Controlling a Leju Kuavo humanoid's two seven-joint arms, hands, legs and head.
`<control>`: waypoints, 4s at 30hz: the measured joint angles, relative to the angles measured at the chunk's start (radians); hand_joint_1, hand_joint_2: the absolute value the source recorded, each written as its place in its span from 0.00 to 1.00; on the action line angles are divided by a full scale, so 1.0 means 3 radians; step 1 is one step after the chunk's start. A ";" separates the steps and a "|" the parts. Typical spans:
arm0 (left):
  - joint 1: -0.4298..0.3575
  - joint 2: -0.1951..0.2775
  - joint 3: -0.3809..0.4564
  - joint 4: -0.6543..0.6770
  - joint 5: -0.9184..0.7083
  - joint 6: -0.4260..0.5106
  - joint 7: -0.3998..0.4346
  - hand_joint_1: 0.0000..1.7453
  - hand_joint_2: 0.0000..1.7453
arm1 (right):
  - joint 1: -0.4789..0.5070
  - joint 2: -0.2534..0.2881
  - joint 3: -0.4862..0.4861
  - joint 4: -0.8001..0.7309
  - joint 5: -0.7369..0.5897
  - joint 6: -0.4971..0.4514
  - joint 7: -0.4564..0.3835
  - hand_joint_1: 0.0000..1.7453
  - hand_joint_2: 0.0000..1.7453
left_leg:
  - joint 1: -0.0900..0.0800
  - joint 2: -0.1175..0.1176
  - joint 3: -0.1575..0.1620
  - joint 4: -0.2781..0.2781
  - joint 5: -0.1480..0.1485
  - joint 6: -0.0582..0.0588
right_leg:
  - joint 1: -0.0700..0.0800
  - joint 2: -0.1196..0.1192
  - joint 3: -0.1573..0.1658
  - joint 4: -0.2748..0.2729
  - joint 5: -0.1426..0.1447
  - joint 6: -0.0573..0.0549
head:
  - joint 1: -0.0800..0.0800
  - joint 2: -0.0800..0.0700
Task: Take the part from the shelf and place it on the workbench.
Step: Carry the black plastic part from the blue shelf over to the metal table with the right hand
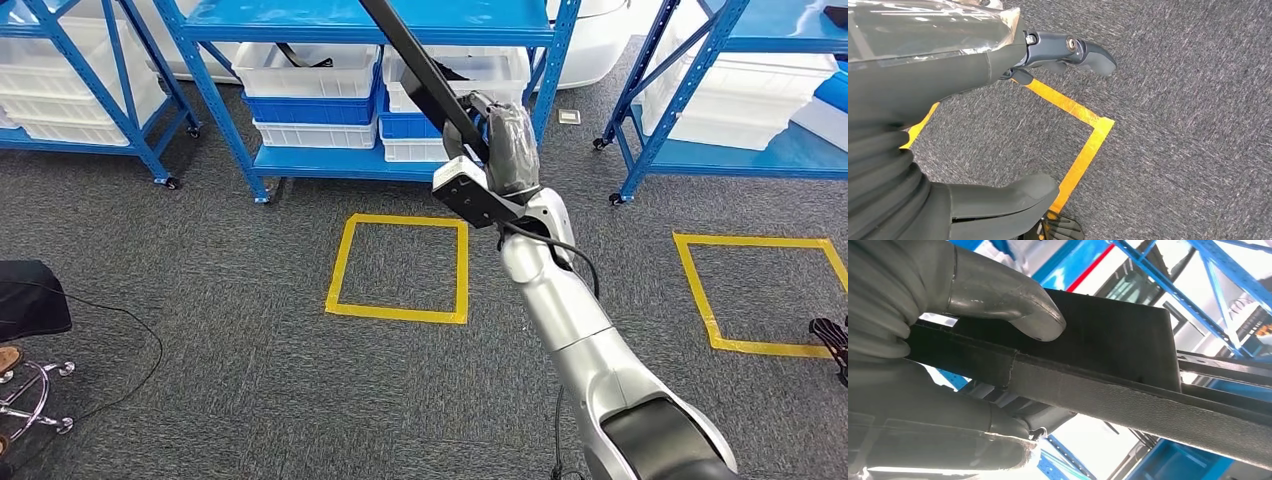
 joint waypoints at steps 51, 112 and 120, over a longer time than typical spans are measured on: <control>0.0050 -0.0013 0.0102 0.0001 0.0035 0.0057 -0.0026 0.00 1.00 | -0.0131 -0.0027 -0.0012 0.0169 -0.0170 0.0052 -0.0129 1.00 1.00 | -0.0044 -0.0217 0.0004 0.0216 -0.0267 0.0009 | 0.0031 0.0039 -0.0011 -0.0065 0.0084 -0.0085 | 0.0015 0.0000; -0.0057 0.0009 0.0108 0.0002 -0.0194 0.0062 0.0088 0.00 1.00 | 0.0227 -0.0244 -0.0127 0.0003 -0.0074 0.0119 0.0065 1.00 1.00 | 0.0037 -0.0232 -0.0023 0.0226 -0.0233 -0.0062 | -0.0030 0.0026 -0.0063 0.0065 0.0030 0.0002 | -0.0007 0.0000; -0.0031 0.0011 0.0114 0.0003 -0.0131 0.0081 0.0107 0.00 1.00 | 0.0209 -0.0079 -0.0131 0.0199 -0.0129 0.0176 -0.0046 1.00 1.00 | -0.0001 0.0065 -0.0093 0.0453 -0.0288 0.0002 | 0.0063 -0.0205 -0.0054 0.0064 0.0009 -0.0078 | -0.0016 0.0000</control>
